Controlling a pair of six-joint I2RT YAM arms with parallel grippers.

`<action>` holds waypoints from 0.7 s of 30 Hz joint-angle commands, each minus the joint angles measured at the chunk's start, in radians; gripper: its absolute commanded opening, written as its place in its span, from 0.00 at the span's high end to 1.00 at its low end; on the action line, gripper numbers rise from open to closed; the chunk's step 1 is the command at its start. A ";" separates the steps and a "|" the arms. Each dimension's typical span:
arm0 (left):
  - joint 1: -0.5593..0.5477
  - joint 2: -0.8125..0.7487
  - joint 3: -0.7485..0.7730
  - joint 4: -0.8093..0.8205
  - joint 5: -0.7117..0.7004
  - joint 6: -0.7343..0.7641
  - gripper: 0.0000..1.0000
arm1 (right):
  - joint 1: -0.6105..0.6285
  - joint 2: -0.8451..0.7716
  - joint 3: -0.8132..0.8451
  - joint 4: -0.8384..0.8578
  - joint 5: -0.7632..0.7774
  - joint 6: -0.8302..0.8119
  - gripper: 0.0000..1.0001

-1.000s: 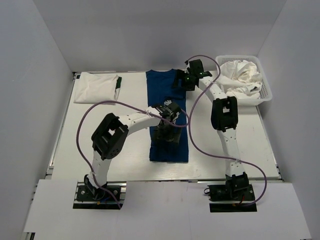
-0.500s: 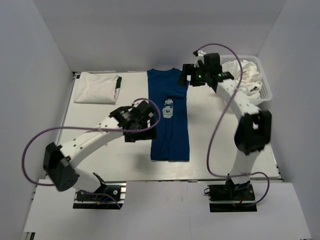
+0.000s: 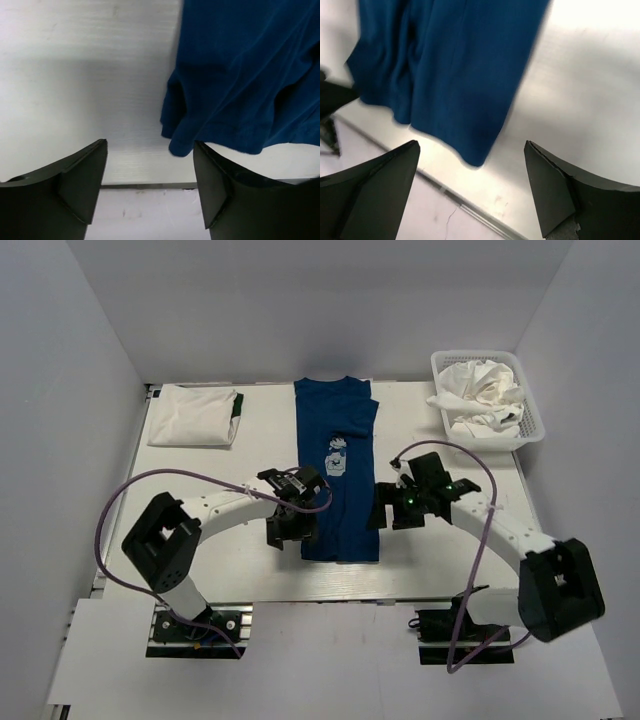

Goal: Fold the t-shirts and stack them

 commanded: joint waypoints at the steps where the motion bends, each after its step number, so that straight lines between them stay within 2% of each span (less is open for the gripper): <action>1: 0.004 -0.010 0.019 0.099 0.045 0.019 0.22 | 0.015 -0.113 -0.055 -0.030 -0.080 0.058 0.10; 6: 0.004 0.045 0.005 0.142 0.093 0.028 0.34 | 0.031 -0.136 -0.153 -0.038 -0.083 0.082 0.10; 10: 0.004 0.074 -0.036 0.161 0.137 0.028 0.54 | 0.034 -0.115 -0.213 0.015 -0.115 0.102 0.10; 14: 0.004 0.074 -0.073 0.148 0.126 0.028 0.63 | 0.039 -0.041 -0.215 0.045 -0.161 0.095 0.10; 16: 0.004 0.086 -0.073 0.161 0.117 0.028 0.66 | 0.055 -0.013 -0.206 0.048 -0.167 0.087 0.14; 20: 0.004 0.097 -0.064 0.139 0.117 0.017 0.91 | 0.075 0.031 -0.178 0.026 -0.137 0.089 0.21; 21: 0.004 0.097 -0.073 0.139 0.126 0.017 0.94 | 0.075 0.051 -0.171 0.011 -0.132 0.102 0.28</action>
